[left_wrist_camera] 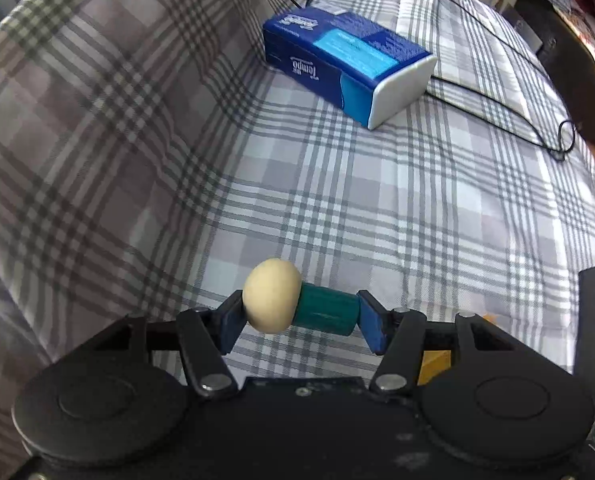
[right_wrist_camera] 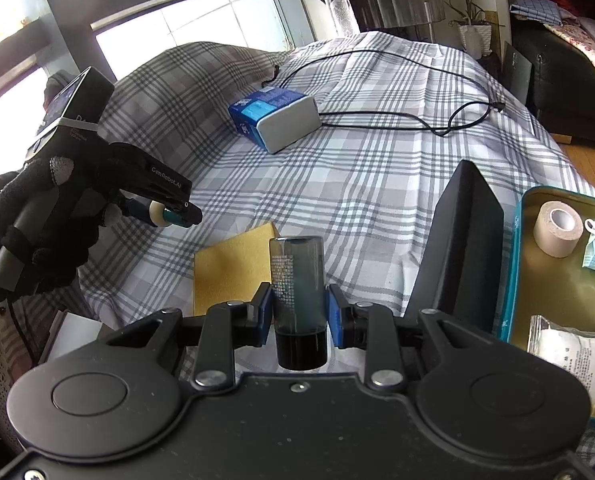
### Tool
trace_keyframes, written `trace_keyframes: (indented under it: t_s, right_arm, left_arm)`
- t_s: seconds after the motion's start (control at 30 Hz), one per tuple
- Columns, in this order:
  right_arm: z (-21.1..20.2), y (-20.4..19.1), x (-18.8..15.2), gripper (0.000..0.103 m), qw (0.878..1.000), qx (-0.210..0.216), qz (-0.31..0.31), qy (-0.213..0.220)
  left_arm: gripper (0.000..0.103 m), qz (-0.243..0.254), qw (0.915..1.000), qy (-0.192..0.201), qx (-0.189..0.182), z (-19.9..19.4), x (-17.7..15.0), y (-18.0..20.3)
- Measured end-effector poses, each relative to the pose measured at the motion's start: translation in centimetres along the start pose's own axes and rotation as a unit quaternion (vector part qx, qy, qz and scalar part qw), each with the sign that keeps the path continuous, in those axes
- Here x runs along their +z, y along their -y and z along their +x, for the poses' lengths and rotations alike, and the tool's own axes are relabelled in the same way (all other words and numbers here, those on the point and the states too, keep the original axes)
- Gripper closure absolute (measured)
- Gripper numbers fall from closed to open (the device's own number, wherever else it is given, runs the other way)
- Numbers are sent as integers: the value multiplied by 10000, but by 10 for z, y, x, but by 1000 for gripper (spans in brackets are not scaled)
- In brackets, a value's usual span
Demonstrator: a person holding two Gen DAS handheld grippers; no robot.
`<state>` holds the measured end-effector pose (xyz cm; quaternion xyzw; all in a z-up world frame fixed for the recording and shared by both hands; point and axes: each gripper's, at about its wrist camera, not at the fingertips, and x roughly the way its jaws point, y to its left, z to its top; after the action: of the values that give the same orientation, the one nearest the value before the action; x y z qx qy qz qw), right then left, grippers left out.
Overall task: Organize soft objects
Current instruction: 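Carry the sponge and cylinder into the gold tin and open both tools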
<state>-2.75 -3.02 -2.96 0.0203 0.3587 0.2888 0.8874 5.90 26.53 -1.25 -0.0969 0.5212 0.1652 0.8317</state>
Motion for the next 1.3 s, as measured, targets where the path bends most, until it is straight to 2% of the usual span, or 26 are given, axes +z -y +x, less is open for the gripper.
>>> trace_keyframes:
  t_s: [0.17,0.33,0.57,0.7,0.87,1.03,1.17,1.3]
  right_arm:
    - [-24,12,12,73,9988,-240,271,328]
    - [-56,37,26,73,9929,-802,544,687]
    - [-91,87,47,73,9747,-1738,1049,939]
    - [-106,115,52,73,9613,-2142,1397,1029]
    - [-123,147,52,73,9457,-2561,1671,1104]
    - [-131,174,48,73,9311,-2885,1962,1064]
    - [-133,192,45,73,9254,-2962,2185,907]
    - [-133,198,46,73,9250,-2988,2188,850]
  left_arm:
    - [47,-124,9995,297,65,-46,-1,16]
    - [47,-1,9978,629,-191,-89,-5,47]
    - [47,596,9924,779,-749,-128,-16,129]
    - [47,978,9860,738,-1130,-140,-26,186]
    - [47,1402,9780,501,-1458,-138,-48,252]
    - [47,1666,9738,162,-1536,-118,-69,302]
    - [47,1748,9732,-14,-1496,-101,-76,327]
    - [46,1730,9749,-99,-1401,-83,-70,343]
